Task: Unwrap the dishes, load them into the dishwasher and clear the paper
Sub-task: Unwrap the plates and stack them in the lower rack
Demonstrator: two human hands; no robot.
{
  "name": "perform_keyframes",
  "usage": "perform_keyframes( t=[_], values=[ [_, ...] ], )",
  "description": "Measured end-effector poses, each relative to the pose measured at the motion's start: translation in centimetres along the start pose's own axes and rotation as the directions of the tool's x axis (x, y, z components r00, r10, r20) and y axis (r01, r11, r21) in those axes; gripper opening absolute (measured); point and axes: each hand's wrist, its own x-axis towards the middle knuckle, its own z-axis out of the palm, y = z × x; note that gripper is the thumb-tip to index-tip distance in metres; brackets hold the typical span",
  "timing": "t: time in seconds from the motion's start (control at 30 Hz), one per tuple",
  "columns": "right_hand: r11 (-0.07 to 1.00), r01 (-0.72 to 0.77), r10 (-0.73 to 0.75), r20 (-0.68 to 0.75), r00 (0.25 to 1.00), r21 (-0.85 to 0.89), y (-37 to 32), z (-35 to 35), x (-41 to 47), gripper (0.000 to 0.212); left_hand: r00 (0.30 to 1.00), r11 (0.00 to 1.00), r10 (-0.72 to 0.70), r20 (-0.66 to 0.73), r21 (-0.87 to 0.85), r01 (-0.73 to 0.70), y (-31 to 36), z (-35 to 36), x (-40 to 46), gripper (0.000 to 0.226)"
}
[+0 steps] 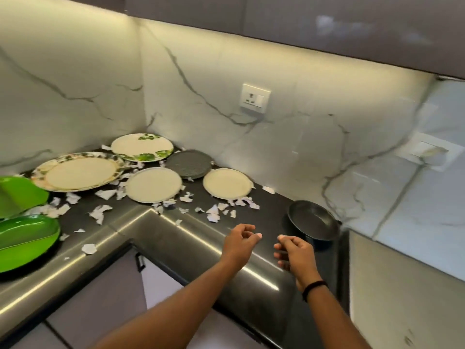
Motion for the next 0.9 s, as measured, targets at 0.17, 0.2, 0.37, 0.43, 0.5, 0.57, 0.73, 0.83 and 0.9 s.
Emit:
perform_keyframes(
  t=[0.17, 0.2, 0.37, 0.43, 0.5, 0.57, 0.73, 0.83, 0.9],
  values=[
    [0.994, -0.039, 0.057, 0.185, 0.981, -0.101, -1.6, 13.3, 4.3, 0.014, 0.972, 0.995, -0.086, -0.219, -0.075, 0.072, -2.4, -11.1, 6.6, 0.024],
    [0.991, -0.042, 0.069, 0.215, 0.974, -0.125, -1.9, 15.9, 5.0, 0.013, 0.96, 0.992, -0.109, -0.259, -0.085, 0.09, -2.8, -13.3, 7.7, 0.024],
    [0.989, -0.075, 0.112, 0.304, 0.946, -0.129, -3.3, 27.0, 9.1, 0.011, 0.908, 0.984, -0.171, -0.383, -0.104, 0.141, -4.5, -22.3, 12.7, 0.02],
    [0.986, -0.098, 0.136, 0.314, 0.94, -0.132, -3.4, 30.3, 10.7, 0.009, 0.892, 0.981, -0.19, -0.409, -0.108, 0.16, -5.0, -24.8, 14.7, 0.02],
    [0.981, -0.091, 0.142, 0.322, 0.936, -0.17, -3.4, 32.8, 12.0, 0.008, 0.871, 0.979, -0.204, -0.447, -0.112, 0.172, -5.3, -27.0, 16.4, 0.018],
    [0.974, -0.049, 0.121, 0.323, 0.939, -0.22, -3.1, 34.7, 13.4, 0.007, 0.837, 0.976, -0.219, -0.502, -0.13, 0.177, -5.8, -29.0, 18.0, 0.015],
    [0.921, 0.063, 0.05, 0.275, 0.96, -0.384, -3.5, 37.7, 17.0, 0.017, 0.744, 0.953, -0.301, -0.596, -0.173, 0.247, -8.0, -32.4, 20.8, 0.022],
    [0.907, 0.101, 0.008, 0.257, 0.966, -0.409, -3.7, 39.1, 19.1, 0.022, 0.719, 0.93, -0.35, -0.601, -0.132, 0.342, -8.8, -33.4, 21.8, 0.032],
    [0.877, 0.141, -0.023, 0.253, 0.967, -0.46, -3.7, 40.1, 20.4, 0.034, 0.698, 0.913, -0.375, -0.61, -0.11, 0.394, -9.2, -33.8, 22.5, 0.039]
  ],
)
